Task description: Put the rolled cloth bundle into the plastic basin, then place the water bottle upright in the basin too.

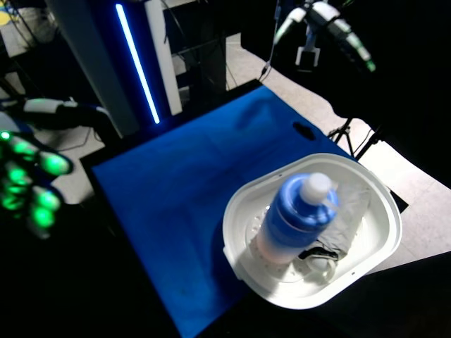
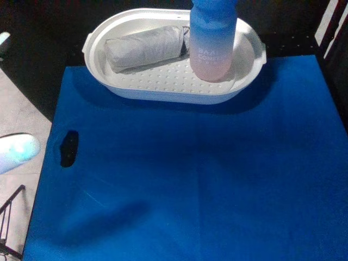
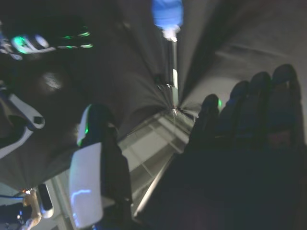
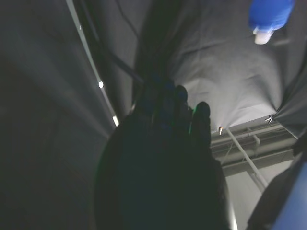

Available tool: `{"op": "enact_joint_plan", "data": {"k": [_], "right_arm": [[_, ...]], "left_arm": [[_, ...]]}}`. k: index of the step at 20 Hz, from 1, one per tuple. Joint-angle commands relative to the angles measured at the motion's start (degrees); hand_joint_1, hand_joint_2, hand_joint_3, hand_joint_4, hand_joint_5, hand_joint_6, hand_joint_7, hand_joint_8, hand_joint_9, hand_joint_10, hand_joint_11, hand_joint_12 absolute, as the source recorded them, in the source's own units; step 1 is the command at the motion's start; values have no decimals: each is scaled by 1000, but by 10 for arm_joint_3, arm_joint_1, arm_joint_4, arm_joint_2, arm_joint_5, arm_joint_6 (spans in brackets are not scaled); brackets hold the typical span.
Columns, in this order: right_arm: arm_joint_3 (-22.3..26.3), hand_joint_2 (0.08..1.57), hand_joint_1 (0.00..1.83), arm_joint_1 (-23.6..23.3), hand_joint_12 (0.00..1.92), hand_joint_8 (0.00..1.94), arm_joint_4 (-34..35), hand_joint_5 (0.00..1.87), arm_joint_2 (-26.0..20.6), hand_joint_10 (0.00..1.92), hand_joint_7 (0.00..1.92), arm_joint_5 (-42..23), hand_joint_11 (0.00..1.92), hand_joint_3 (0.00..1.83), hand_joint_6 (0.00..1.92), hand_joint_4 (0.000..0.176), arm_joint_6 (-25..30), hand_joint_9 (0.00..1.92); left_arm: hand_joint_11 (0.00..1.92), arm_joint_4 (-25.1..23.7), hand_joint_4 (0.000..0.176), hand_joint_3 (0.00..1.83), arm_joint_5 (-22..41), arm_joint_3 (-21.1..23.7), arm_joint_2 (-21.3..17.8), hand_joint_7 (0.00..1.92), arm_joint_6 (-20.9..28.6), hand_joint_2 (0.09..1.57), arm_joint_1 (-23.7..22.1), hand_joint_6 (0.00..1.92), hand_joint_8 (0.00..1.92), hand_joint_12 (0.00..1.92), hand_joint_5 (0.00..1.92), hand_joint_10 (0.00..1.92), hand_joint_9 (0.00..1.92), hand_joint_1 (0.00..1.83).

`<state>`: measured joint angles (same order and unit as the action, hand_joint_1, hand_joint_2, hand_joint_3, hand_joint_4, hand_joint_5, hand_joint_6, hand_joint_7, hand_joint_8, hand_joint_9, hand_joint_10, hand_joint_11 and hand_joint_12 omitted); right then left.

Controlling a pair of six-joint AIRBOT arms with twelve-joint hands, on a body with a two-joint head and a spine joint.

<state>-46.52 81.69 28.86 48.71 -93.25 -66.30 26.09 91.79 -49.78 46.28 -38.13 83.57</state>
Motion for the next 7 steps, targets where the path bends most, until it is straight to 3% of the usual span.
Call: {"op": "enact_joint_plan", "data": {"k": [1,3,7], "right_arm": [[-3,911,588,-3,0,0,0,0,-4,0,0,-77,0,1,0,176,3,0],[-3,912,613,-3,0,0,0,0,-7,0,0,-77,0,0,0,176,3,0],[-3,902,635,-4,0,0,-2,0,-10,0,0,-77,0,0,0,176,4,0]], "left_arm": [[22,10,176,10,74,1,4,0,7,903,-1,0,0,10,0,0,0,250],[53,14,176,15,74,1,4,0,9,951,-1,0,0,24,0,0,0,183],[86,16,176,0,74,1,3,0,10,903,-2,0,0,43,0,0,0,238]]}}
